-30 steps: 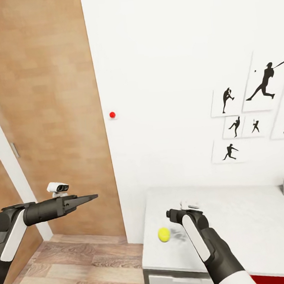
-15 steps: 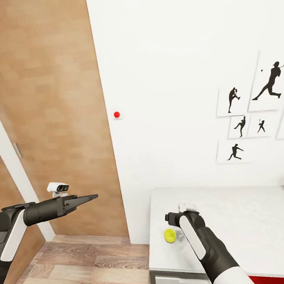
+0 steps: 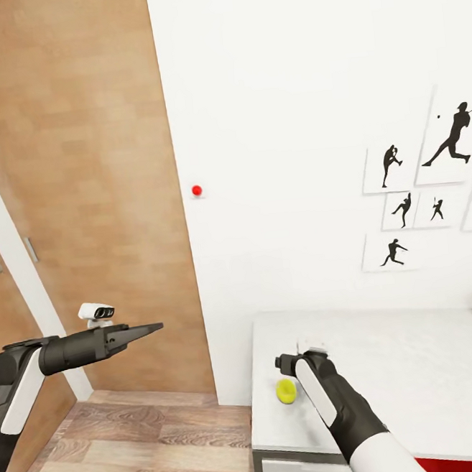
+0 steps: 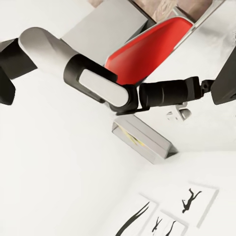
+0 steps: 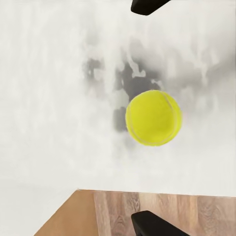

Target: Put all the toys in the child's room - the three board games (two on the bed and one on the table), the two jigsaw puzzles on the table, and the tennis ball on the table - inside the toy box on the table in the child's room.

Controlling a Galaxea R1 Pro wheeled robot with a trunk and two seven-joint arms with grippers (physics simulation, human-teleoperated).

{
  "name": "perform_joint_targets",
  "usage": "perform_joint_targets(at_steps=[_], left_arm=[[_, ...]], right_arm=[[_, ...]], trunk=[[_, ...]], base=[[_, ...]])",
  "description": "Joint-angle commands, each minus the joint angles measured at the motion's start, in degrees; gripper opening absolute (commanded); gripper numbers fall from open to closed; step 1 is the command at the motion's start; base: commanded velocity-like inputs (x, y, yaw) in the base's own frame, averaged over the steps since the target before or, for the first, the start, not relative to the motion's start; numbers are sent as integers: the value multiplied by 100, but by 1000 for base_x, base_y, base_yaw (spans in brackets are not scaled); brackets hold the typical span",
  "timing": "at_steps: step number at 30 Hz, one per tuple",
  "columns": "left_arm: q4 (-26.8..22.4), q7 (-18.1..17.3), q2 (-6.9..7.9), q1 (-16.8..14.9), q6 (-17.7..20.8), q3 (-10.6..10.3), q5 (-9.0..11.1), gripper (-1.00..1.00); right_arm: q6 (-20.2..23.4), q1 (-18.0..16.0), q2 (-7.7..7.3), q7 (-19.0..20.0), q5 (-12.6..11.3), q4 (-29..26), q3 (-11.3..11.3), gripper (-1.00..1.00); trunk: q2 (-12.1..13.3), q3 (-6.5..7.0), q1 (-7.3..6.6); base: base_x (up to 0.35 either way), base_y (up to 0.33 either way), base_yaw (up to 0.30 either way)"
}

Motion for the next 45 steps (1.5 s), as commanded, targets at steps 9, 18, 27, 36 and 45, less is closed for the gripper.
perform_joint_targets(at_steps=[9, 18, 27, 36, 45], left_arm=[[0, -7, 2, -1, 50, -1, 17, 100], [1, -9, 2, -1, 50, -3, 15, 100], [1, -9, 2, -1, 56, -1, 17, 100], [2, -9, 2, -1, 53, -1, 17, 100], [1, -9, 2, -1, 51, -2, 17, 100]], right_arm=[[-182, -76, 0, -56, -40, 243, 8, 100], [-478, -233, 0, -56, -30, 719, 17, 100], [-724, -287, 0, -56, -21, 1030, 24, 100], [-780, -289, 0, -56, -14, 1111, 66, 100], [-783, -297, 0, -56, -6, 1157, 86, 100]], trunk=[[-5, -3, 3], [-5, -3, 3], [-5, -3, 3], [-5, -3, 3], [-5, -3, 3]], base=[[0, 106, 0], [0, 5, 0], [0, 101, 0], [0, 26, 0], [0, 67, 0]])
